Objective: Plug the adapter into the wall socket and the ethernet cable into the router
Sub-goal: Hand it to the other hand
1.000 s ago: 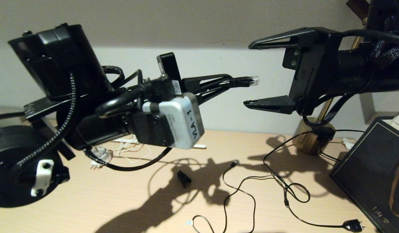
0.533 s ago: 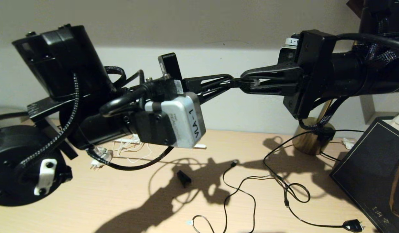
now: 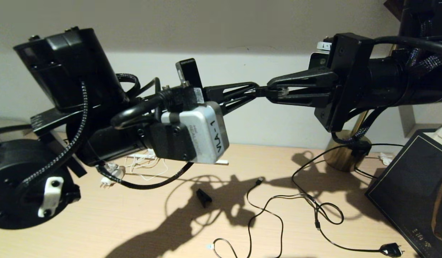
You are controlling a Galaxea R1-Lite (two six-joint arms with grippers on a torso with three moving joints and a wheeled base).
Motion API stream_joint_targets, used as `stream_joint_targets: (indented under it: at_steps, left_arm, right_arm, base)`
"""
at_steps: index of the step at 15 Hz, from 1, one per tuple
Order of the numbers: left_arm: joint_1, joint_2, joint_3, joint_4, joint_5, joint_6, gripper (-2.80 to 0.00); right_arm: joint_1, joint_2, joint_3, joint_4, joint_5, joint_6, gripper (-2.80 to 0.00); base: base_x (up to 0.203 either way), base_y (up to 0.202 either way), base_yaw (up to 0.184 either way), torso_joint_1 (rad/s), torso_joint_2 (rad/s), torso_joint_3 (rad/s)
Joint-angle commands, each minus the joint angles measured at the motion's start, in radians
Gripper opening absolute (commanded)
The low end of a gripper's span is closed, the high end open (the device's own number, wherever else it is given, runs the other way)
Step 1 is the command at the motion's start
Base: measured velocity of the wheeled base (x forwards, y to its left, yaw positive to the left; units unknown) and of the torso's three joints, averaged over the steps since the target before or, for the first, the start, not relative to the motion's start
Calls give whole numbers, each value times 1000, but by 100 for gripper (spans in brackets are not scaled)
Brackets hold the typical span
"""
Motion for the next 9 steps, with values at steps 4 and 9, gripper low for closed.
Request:
stream_joint_targets:
  at_steps: [4,9]
  left_arm:
    - [0,-8,7,-5,-13,17,0]
    - [-2,-4,-2,-18,-31,27,0]
  right_arm:
    - [-1,-11,8,1,6,7,-280]
    - [-1,-23,8,1,6,22,-280]
  base:
    - [0,0,0,0,0,0]
    - [0,0,0,0,0,0]
